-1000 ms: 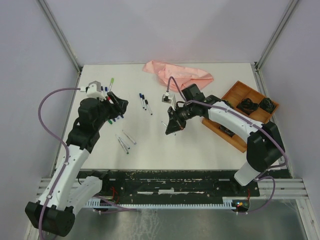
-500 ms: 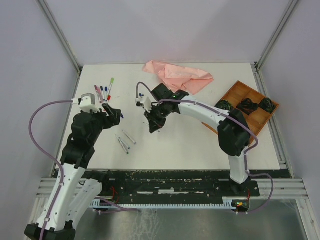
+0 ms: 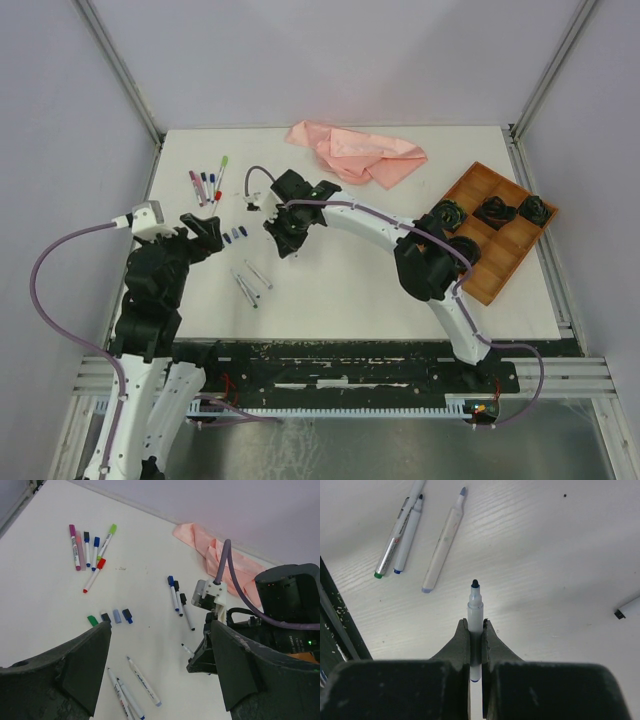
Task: Open the pen caps
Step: Place the pen at the center of the board.
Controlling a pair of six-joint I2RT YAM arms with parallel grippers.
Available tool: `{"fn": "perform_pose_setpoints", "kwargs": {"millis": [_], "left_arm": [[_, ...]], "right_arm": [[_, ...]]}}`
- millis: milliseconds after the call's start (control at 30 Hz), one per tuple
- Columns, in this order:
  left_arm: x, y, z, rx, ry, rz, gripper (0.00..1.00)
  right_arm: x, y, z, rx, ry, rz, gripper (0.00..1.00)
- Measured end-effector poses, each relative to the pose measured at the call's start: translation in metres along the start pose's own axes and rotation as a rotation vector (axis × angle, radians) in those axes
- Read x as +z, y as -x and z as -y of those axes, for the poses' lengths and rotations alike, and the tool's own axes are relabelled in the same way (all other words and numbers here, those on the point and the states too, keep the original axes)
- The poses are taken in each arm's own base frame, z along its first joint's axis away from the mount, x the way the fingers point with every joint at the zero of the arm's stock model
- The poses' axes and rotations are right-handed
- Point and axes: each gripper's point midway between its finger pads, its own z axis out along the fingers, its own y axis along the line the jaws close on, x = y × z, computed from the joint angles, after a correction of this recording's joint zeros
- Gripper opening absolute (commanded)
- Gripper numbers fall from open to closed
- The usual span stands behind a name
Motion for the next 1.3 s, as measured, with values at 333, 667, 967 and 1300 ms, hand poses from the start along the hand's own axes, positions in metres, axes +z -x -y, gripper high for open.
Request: {"fn": "perform_pose_setpoints", "kwargs": {"millis": [333, 667, 967, 1300], "left_arm": [[0.001, 0.002, -0.009, -0.005, 0.033, 0.013, 0.88], [-0.004, 0.007, -0.009, -0.009, 0.032, 0.036, 0.88], [-0.004, 0.009, -0.01, -0.01, 0.036, 0.041, 0.88], [-0.004, 0.009, -0.012, -0.011, 0.04, 0.043, 0.88]], "right_arm": [[0.042, 0.0, 0.012, 0.09, -0.085, -0.03, 0.07], [0.067, -0.004, 0.007, 0.23, -0.165, -0.041, 0.19], [0.076, 0.001, 0.001, 0.304, -0.164, -0.02, 0.3], [0.08, 0.007, -0.002, 0.343, -0.158, -0.002, 0.34]]}}
